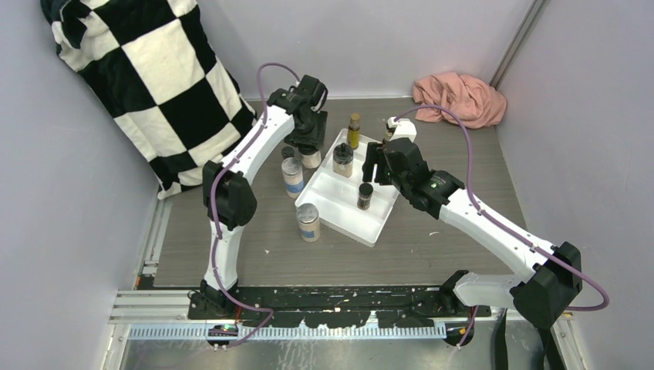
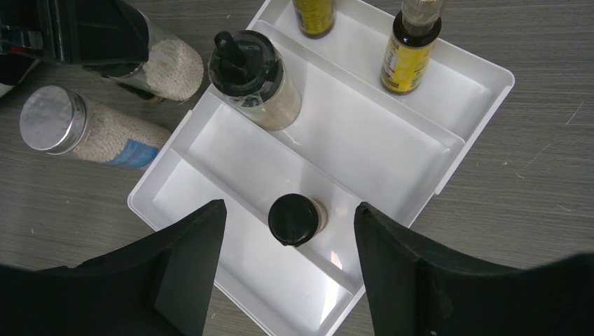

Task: Organize the condiment bottles
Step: Pick up the bottle from the center of the board, then place the bottle in the storage box.

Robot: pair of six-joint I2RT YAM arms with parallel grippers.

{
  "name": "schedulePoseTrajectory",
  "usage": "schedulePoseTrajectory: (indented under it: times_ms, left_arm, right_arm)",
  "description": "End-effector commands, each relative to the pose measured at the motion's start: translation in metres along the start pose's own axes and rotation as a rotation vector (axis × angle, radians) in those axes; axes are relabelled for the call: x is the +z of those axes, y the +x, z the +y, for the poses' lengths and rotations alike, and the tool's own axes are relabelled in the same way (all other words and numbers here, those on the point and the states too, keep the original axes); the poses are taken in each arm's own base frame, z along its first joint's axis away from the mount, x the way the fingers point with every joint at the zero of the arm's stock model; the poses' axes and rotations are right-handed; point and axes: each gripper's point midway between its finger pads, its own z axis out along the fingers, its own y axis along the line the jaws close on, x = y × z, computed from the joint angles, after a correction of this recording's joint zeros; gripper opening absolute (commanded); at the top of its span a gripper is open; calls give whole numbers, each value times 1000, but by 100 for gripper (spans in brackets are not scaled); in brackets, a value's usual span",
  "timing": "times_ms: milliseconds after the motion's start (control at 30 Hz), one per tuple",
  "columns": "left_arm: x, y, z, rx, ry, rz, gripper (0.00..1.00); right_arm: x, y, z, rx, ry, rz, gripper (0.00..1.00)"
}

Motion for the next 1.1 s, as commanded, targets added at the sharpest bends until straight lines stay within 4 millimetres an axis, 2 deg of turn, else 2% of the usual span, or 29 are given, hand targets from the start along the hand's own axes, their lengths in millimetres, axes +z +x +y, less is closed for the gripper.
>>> schedulePoseTrajectory:
  times_ms: [0,400,567,800,933,1067]
  left_arm:
    - [-35,-28,-5,1,25,-105,0]
    - [-58,-47,-6,7,36,-167,0]
    - [-73,-55,-8,15,52,-205,0]
    - [-96,-59,-16,53,95,-249,0]
    - [-107,-61,-23,75,120,-270,0]
    - [-120,-64,-26,91,136,-298,0]
  right_arm:
    - [-5,-18,4,37,-17,-66,73]
    - [-7,-28,-4,42,26,-109,73]
    - [-6,-48,-24,76,120,-179,73]
    - [-1,-78,-67,141,254,-258,73]
    - [-4,-102,-90,162,312,-300,73]
    - [-10,-123,-103,175,350,-334,72]
